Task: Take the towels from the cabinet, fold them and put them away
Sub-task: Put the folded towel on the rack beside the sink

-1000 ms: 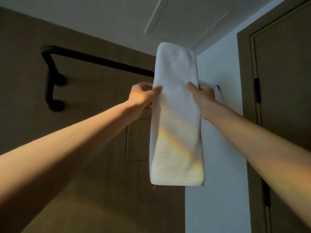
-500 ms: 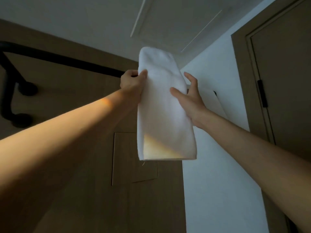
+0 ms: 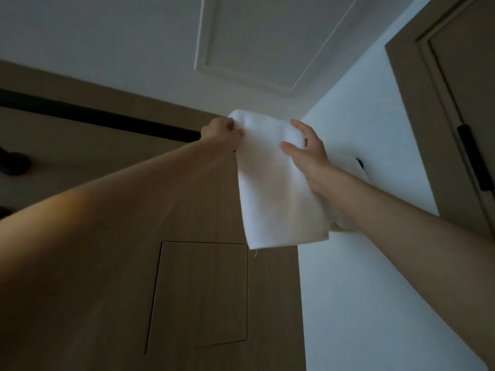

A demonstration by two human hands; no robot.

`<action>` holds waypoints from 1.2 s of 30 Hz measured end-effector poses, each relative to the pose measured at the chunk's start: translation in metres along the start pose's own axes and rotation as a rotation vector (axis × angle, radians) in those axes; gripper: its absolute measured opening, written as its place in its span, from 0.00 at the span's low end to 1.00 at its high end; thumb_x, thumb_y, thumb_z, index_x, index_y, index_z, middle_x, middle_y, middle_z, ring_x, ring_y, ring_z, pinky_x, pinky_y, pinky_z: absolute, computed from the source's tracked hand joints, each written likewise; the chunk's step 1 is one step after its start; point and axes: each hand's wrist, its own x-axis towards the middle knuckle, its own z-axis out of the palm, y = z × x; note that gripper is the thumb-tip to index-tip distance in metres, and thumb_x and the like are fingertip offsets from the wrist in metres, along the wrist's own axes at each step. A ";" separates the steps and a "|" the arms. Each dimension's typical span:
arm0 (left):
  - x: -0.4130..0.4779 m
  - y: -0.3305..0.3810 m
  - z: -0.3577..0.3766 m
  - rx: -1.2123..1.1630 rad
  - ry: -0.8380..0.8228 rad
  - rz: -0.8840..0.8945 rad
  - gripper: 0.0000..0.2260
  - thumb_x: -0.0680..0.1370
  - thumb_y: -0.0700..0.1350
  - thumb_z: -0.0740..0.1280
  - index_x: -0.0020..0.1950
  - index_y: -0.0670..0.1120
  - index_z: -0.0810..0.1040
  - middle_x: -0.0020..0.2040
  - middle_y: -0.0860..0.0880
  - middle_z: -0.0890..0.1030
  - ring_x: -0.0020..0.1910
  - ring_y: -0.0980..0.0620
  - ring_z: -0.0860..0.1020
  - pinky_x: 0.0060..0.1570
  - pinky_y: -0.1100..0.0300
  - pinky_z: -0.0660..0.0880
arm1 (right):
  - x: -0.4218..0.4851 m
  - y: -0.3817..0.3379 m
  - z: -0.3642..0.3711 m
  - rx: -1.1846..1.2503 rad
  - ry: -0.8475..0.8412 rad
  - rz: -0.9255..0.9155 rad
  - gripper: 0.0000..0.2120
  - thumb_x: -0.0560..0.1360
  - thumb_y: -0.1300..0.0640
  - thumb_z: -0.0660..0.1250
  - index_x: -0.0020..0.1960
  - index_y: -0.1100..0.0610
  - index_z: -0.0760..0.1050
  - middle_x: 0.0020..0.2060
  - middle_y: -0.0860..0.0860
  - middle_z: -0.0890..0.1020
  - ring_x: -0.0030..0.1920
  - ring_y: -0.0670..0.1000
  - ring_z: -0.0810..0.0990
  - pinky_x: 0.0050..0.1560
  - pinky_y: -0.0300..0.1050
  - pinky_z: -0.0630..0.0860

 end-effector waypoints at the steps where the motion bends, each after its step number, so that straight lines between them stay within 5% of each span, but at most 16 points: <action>1: 0.000 0.001 0.008 0.150 0.013 -0.020 0.11 0.81 0.48 0.57 0.56 0.44 0.74 0.60 0.42 0.76 0.65 0.42 0.68 0.61 0.53 0.66 | 0.005 0.006 0.001 -0.003 -0.004 0.003 0.26 0.75 0.60 0.67 0.71 0.48 0.67 0.66 0.50 0.73 0.65 0.49 0.73 0.67 0.45 0.70; 6: -0.007 -0.012 0.030 0.466 0.286 0.204 0.20 0.83 0.50 0.51 0.75 0.50 0.61 0.70 0.47 0.70 0.69 0.45 0.61 0.63 0.50 0.56 | 0.018 0.021 0.010 -0.134 -0.003 -0.049 0.23 0.80 0.55 0.62 0.73 0.51 0.65 0.71 0.52 0.69 0.69 0.52 0.68 0.64 0.38 0.64; 11: -0.002 -0.024 0.022 0.532 0.228 0.350 0.17 0.82 0.53 0.49 0.60 0.56 0.76 0.62 0.52 0.76 0.63 0.51 0.70 0.61 0.51 0.54 | 0.012 0.011 0.012 -0.602 -0.066 -0.212 0.20 0.82 0.54 0.55 0.73 0.57 0.65 0.69 0.61 0.68 0.68 0.60 0.67 0.60 0.45 0.64; 15: 0.003 -0.024 0.019 0.579 0.189 0.395 0.17 0.83 0.52 0.48 0.58 0.52 0.75 0.60 0.48 0.77 0.63 0.50 0.72 0.61 0.51 0.55 | 0.009 0.014 0.012 -1.026 0.130 -0.565 0.14 0.81 0.57 0.56 0.61 0.57 0.76 0.69 0.57 0.66 0.66 0.62 0.64 0.60 0.55 0.65; 21: 0.002 -0.034 0.023 0.487 0.239 0.414 0.15 0.83 0.50 0.52 0.62 0.49 0.74 0.61 0.50 0.77 0.64 0.49 0.69 0.63 0.56 0.54 | 0.013 0.015 0.026 -0.817 -0.105 -0.525 0.21 0.81 0.49 0.55 0.72 0.55 0.68 0.67 0.56 0.73 0.67 0.60 0.67 0.68 0.54 0.63; 25: -0.036 -0.066 0.022 0.191 0.520 0.594 0.05 0.80 0.41 0.58 0.49 0.43 0.73 0.48 0.49 0.76 0.49 0.49 0.70 0.47 0.61 0.67 | 0.019 0.021 0.020 -0.870 -0.166 -0.572 0.23 0.81 0.47 0.52 0.72 0.54 0.66 0.66 0.57 0.75 0.66 0.60 0.70 0.70 0.54 0.61; 28: -0.030 -0.098 0.034 0.060 0.344 0.359 0.07 0.76 0.49 0.61 0.49 0.47 0.72 0.49 0.51 0.75 0.49 0.51 0.74 0.44 0.66 0.70 | 0.021 0.014 0.023 -0.863 -0.198 -0.580 0.28 0.77 0.43 0.46 0.69 0.55 0.68 0.62 0.58 0.78 0.62 0.60 0.74 0.69 0.56 0.63; 31: -0.010 -0.111 0.038 -0.076 0.066 0.164 0.29 0.68 0.66 0.67 0.62 0.50 0.73 0.58 0.50 0.78 0.56 0.49 0.78 0.51 0.51 0.79 | 0.028 0.014 0.026 -0.836 -0.191 -0.575 0.20 0.81 0.49 0.50 0.66 0.56 0.71 0.60 0.58 0.79 0.58 0.60 0.75 0.63 0.53 0.65; 33: -0.010 -0.104 0.038 -0.271 -0.063 0.077 0.39 0.67 0.63 0.72 0.73 0.49 0.64 0.65 0.49 0.75 0.61 0.50 0.76 0.58 0.49 0.76 | 0.031 0.015 0.026 -0.824 -0.182 -0.576 0.22 0.79 0.46 0.48 0.65 0.55 0.71 0.58 0.56 0.80 0.57 0.60 0.75 0.58 0.53 0.68; 36: -0.014 -0.102 0.042 -0.322 -0.200 0.059 0.32 0.74 0.50 0.72 0.73 0.46 0.64 0.63 0.49 0.75 0.58 0.51 0.76 0.53 0.57 0.76 | 0.031 0.017 0.027 -0.824 -0.197 -0.582 0.24 0.80 0.40 0.46 0.63 0.53 0.71 0.55 0.55 0.81 0.54 0.59 0.76 0.55 0.54 0.70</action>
